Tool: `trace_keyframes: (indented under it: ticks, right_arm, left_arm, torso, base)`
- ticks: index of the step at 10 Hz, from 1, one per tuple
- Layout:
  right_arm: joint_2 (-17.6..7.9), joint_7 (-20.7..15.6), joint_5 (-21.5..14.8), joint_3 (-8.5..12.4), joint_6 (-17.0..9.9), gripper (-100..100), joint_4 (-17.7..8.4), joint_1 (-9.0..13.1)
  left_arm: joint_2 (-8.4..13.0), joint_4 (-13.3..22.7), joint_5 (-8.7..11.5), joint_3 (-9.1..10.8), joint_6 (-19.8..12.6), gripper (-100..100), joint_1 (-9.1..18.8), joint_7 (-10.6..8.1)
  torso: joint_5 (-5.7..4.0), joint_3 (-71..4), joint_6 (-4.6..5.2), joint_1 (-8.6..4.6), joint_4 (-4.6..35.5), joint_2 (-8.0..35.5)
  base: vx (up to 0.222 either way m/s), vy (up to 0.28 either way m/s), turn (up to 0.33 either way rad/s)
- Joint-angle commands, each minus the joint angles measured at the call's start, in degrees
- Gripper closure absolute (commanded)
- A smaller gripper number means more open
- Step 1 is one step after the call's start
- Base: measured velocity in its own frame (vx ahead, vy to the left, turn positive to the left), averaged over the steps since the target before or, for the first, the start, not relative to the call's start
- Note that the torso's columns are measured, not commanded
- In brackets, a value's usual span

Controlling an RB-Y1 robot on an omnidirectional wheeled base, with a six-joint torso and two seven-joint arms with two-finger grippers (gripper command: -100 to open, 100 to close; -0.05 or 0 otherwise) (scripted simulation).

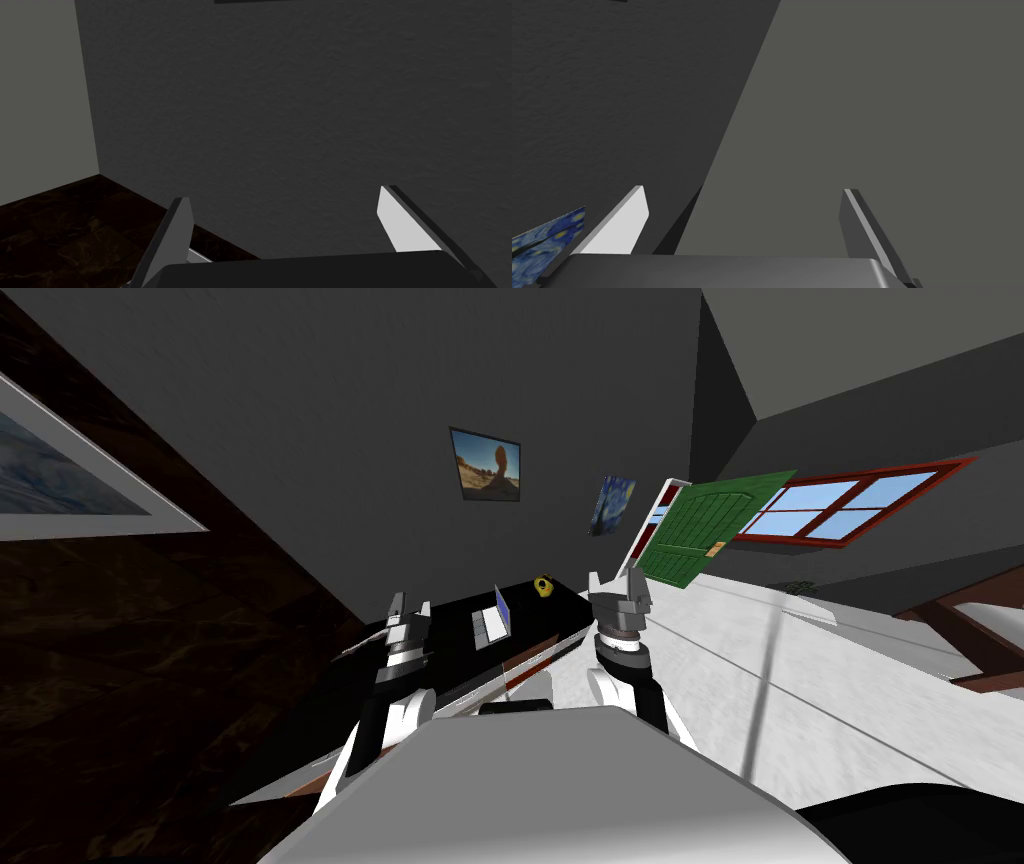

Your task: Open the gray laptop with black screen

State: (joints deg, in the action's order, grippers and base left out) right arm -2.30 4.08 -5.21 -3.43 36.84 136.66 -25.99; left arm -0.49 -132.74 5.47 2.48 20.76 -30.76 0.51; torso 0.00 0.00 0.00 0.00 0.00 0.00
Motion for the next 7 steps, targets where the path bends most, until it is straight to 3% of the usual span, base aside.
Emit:
trace_keyframes:
  ticks: [1, 7]
  right_arm:
    - [0.0, 0.0, 0.0, 0.0, 0.0, 0, 0.0, 0.0]
    - [0.0, 0.0, 0.0, 0.0, 0.0, 0, 0.0, 0.0]
  left_arm:
    - [0.0, 0.0, 0.0, 0.00, 0.0, 0, 0.0, 0.00]
    - [0.0, 0.0, 0.0, 0.00, 0.0, 0, 0.0, 0.00]
  torso:
    - [0.00, -4.7, 0.00, 0.00, 2.3, 2.3]
    - [0.00, -53.8, 0.00, 0.00, 26.9, 26.9]
  base:
    - [0.000, 0.000, 0.000]
    - [0.000, 0.000, 0.000]
